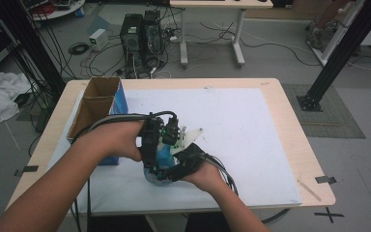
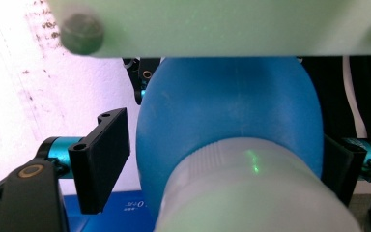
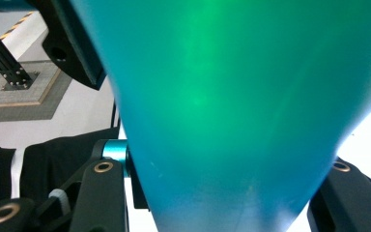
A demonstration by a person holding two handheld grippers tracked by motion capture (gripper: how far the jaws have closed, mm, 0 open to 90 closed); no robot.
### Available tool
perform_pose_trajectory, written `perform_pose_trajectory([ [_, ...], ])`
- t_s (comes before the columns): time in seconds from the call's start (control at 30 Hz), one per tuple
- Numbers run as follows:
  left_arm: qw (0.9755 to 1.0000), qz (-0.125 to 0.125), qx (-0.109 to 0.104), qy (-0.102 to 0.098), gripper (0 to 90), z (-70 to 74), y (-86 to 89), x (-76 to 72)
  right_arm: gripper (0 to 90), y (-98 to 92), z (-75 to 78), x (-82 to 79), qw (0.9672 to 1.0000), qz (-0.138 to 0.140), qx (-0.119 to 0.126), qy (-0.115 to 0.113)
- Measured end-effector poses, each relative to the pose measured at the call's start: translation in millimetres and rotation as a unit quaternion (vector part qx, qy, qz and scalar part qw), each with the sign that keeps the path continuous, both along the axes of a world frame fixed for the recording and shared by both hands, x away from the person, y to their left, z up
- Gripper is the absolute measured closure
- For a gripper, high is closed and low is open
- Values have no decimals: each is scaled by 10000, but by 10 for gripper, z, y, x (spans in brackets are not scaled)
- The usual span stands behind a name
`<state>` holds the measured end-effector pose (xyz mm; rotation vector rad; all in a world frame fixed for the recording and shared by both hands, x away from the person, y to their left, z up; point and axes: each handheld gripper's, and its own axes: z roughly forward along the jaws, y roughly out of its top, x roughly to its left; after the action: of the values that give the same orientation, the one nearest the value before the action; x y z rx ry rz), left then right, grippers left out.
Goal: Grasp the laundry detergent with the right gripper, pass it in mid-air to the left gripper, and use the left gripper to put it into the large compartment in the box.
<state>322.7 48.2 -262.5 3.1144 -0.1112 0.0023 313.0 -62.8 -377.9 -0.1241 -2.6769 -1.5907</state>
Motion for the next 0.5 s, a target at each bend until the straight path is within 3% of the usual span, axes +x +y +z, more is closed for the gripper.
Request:
perform_pose_trajectory([
  [0.5,10000,-20,-3,38,320,11,17,1,466,9,-5,17,10000,-24,1,20],
])
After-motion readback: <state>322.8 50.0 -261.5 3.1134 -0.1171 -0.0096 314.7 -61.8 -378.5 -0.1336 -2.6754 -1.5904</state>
